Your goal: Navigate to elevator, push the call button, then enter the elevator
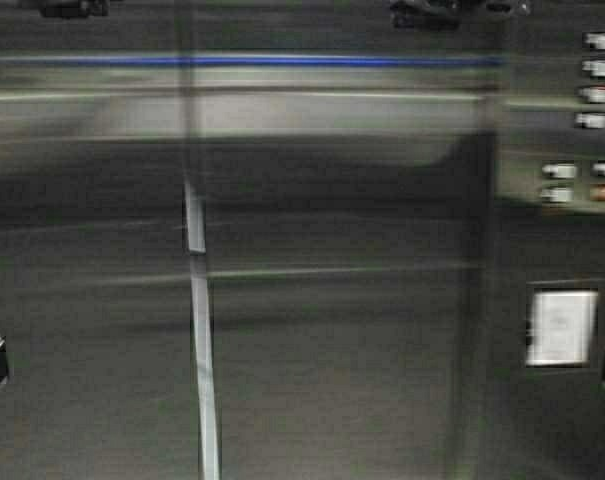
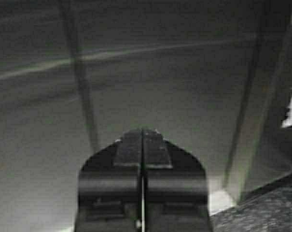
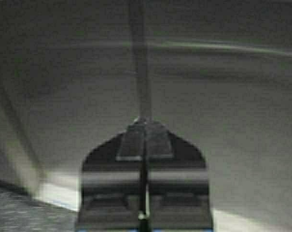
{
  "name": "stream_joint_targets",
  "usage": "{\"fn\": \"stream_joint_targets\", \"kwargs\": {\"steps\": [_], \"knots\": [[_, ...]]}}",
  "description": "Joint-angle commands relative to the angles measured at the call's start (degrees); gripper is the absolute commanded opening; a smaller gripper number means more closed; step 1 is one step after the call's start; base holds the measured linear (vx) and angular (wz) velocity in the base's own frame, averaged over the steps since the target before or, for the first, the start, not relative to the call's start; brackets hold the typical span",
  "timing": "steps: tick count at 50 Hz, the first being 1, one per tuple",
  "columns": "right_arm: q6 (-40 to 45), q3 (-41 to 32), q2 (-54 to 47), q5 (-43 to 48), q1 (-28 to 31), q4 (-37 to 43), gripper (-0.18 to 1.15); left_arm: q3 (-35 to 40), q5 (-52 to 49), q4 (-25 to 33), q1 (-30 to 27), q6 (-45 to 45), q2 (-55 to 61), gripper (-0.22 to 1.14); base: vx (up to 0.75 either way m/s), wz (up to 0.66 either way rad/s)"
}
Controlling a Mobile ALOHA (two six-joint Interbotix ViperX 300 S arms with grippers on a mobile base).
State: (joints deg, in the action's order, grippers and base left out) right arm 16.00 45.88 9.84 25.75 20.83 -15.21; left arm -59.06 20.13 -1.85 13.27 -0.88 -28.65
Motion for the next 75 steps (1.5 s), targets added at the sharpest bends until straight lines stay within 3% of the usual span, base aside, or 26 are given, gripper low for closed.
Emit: {"fn": "stream_joint_targets", "kwargs": {"steps": [1, 26, 75], "knots": [[-0.09, 0.35, 1.49, 0.88, 0.09, -0.09, 0.06, 1.23, 0.44, 0.09, -0.09, -0.09, -0.44, 0.03, -0.15, 0.35], [2.37, 0.7, 1.49, 1.85, 0.09, 0.79, 0.06, 2.64, 2.81, 0.18, -0.09, -0.09, 2.29, 0.03, -0.15, 0.29], [3.43, 0.26, -0.44, 2.64, 2.02, 0.79, 0.06, 2.2, 2.9, 0.18, -0.09, -1.49, 2.46, 0.03, -0.02, -0.02]]}}
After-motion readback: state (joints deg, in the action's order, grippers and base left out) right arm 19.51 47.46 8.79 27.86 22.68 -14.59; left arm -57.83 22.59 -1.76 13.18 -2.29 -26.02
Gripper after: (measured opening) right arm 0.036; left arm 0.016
